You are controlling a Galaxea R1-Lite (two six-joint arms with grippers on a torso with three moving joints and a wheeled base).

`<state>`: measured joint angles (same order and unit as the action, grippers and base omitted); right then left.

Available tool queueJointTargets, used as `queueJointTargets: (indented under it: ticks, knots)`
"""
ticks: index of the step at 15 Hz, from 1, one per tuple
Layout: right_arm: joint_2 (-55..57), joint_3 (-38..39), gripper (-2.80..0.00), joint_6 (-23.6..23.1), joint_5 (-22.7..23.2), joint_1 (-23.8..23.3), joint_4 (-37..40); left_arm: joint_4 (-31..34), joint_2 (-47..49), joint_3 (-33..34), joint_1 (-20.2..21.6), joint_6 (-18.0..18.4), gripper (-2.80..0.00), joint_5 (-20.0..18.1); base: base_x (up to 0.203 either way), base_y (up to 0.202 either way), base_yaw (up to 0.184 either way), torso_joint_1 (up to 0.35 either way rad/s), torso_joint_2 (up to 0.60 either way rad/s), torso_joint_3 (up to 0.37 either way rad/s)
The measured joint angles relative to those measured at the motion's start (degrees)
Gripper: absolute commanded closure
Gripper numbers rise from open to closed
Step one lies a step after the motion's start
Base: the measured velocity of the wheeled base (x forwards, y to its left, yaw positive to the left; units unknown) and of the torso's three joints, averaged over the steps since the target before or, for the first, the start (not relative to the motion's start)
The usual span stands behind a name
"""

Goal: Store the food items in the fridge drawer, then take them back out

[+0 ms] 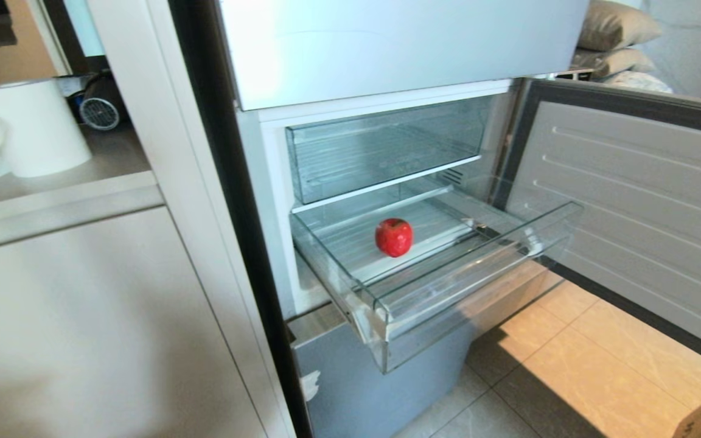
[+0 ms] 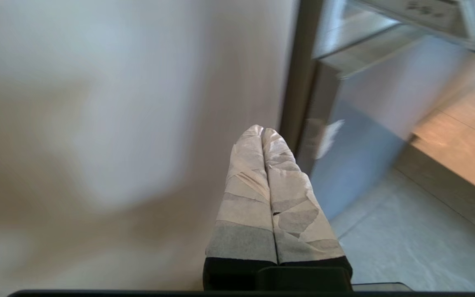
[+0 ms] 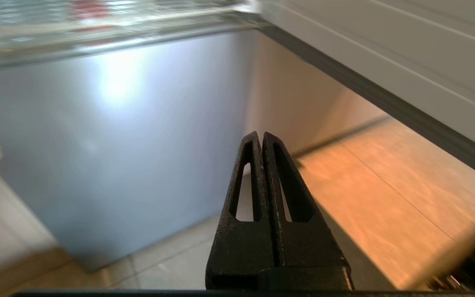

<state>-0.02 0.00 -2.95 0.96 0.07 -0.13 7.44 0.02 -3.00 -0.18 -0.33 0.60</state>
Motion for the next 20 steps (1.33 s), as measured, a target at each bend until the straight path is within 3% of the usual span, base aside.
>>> queueJointTargets:
  ticks: [11, 15, 18, 20]
  knots:
    - [-0.02, 0.0, 0.0, 1.16, -0.22, 0.0, 0.02, 0.0, 0.0, 0.0, 0.0, 0.0, 0.0, -0.02, -0.001, 0.007, -0.17, 0.001, 0.0, 0.002]
    - [1.21, -0.24, 0.0, 0.4, -0.92, -0.01, -0.22, -0.01, 0.0, 0.0, 0.0, 0.0, 0.0, 0.0, 0.0, 0.0, -0.022, 0.0, 0.0, 0.0]
    - [10.0, -5.38, 0.0, 5.65, -4.56, -1.42, -4.05, 0.0, 0.0, 0.0, 0.0, 0.0, 0.0, 0.0, 0.0, 0.0, 0.0, 0.0, 0.0, 0.0]
    - [20.21, -11.07, 0.0, 11.53, -6.32, -6.05, -7.01, -0.01, 0.0, 0.0, 0.0, 0.02, 0.0, 0.0, 0.0, 0.0, 0.0, 0.0, 0.0, 0.0]
